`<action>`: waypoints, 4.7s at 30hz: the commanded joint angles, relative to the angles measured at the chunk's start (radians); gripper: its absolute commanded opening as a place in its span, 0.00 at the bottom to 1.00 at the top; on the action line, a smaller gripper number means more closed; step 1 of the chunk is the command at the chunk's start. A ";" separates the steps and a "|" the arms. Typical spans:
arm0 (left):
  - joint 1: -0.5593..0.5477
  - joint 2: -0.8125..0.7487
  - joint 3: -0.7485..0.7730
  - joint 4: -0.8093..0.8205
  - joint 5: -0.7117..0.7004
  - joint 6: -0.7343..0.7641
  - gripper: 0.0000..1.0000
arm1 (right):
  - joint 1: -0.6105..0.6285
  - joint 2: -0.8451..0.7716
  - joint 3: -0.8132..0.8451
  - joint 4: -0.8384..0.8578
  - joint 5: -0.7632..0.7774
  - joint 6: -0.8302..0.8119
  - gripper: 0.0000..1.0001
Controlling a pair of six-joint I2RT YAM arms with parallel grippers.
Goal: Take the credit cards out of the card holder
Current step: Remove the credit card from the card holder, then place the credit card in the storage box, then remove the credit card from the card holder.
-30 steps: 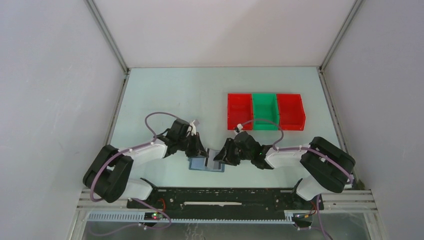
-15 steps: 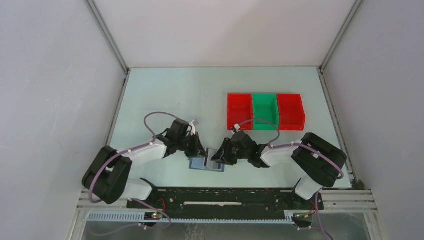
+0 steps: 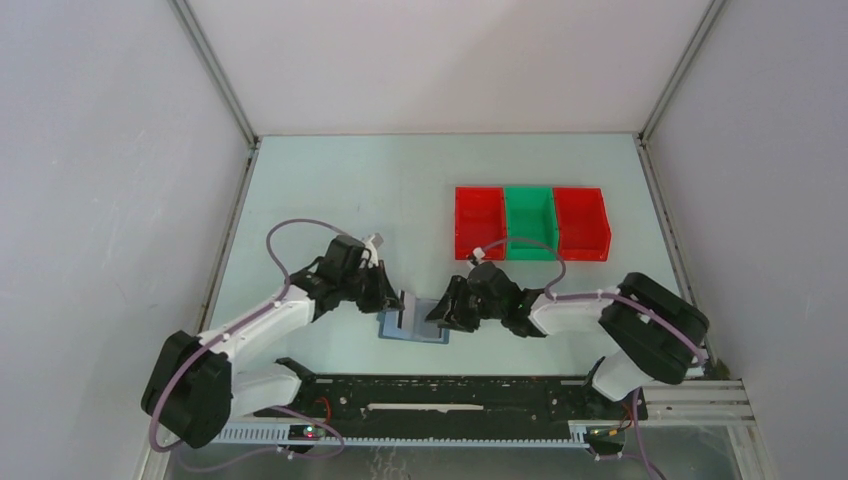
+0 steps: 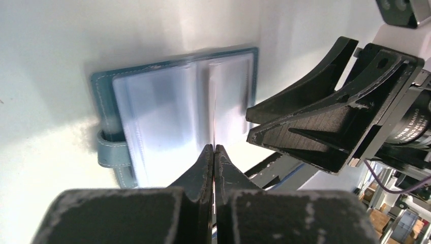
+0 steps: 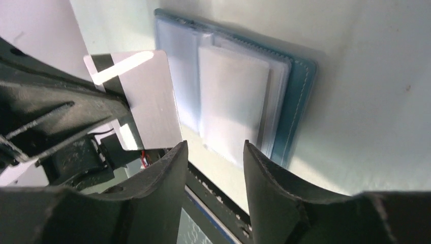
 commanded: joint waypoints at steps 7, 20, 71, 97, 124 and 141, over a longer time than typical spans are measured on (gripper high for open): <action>0.011 -0.118 0.142 0.024 0.260 0.006 0.00 | -0.083 -0.301 -0.027 0.007 -0.164 -0.114 0.74; 0.033 -0.150 0.142 0.211 0.421 -0.136 0.00 | -0.146 -0.342 -0.112 0.379 -0.294 0.054 0.67; 0.094 -0.196 0.316 -0.274 -0.049 0.082 0.69 | -0.325 -0.116 0.886 -1.190 0.730 -0.733 0.00; 0.093 -0.311 0.292 -0.390 -0.077 0.155 0.69 | -0.317 0.554 1.255 -1.150 0.662 -0.781 0.00; 0.009 -0.274 0.161 -0.211 -0.021 0.096 0.69 | -0.345 -0.081 0.659 -0.845 0.257 -0.617 0.36; -0.069 -0.016 -0.009 0.073 -0.034 -0.037 0.65 | -0.133 -0.222 0.103 -0.285 -0.037 -0.215 0.37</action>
